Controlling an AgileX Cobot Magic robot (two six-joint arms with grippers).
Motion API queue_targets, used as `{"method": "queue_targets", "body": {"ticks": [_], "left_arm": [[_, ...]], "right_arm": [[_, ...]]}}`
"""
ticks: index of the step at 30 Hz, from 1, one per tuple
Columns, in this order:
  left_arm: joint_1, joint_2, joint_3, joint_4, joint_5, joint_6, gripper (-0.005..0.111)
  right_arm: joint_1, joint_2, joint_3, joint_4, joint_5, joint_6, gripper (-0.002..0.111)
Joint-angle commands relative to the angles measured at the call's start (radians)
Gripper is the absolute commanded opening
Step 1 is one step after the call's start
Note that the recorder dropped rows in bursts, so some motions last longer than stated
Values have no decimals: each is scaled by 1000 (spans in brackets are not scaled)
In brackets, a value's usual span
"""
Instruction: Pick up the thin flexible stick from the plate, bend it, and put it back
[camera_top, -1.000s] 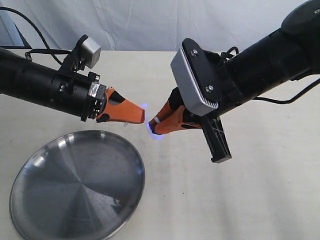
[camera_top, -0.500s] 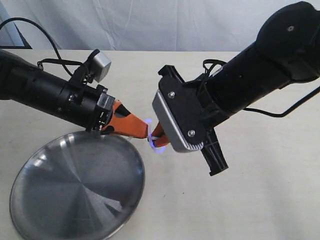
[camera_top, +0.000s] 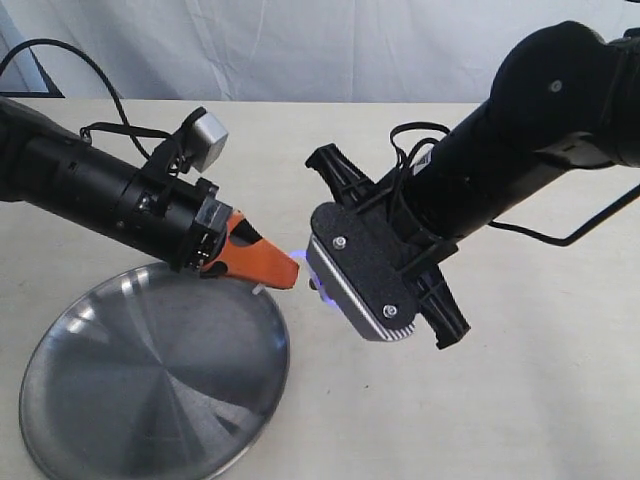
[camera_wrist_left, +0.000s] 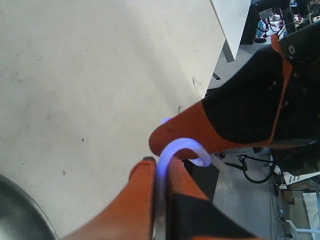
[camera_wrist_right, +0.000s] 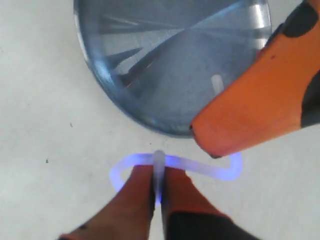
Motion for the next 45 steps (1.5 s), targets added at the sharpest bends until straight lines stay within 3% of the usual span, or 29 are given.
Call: {"method": "queue_targets", "body": {"ticks": [1,9,25,39,45], "left_arm": [[-13,10,-3,-3,23,-15,0],[-13,43,-3,-9,23,-18,0],[-13,47,-3,-24,23,-16,0],[-9,47,-3,-143,23,21,0],[40,47,-3,-152,23,31,0]], "right_arm": [[16,-10,-1,-24,-48,-11,-1],[86,-10,-1,-155,-185,-9,-1],[86,-10,-1,-172,-207,37,-1],[84,-10,-1,-188,-207,423,-1],[84,-10,-1,-188,-195,555,-1]]}}
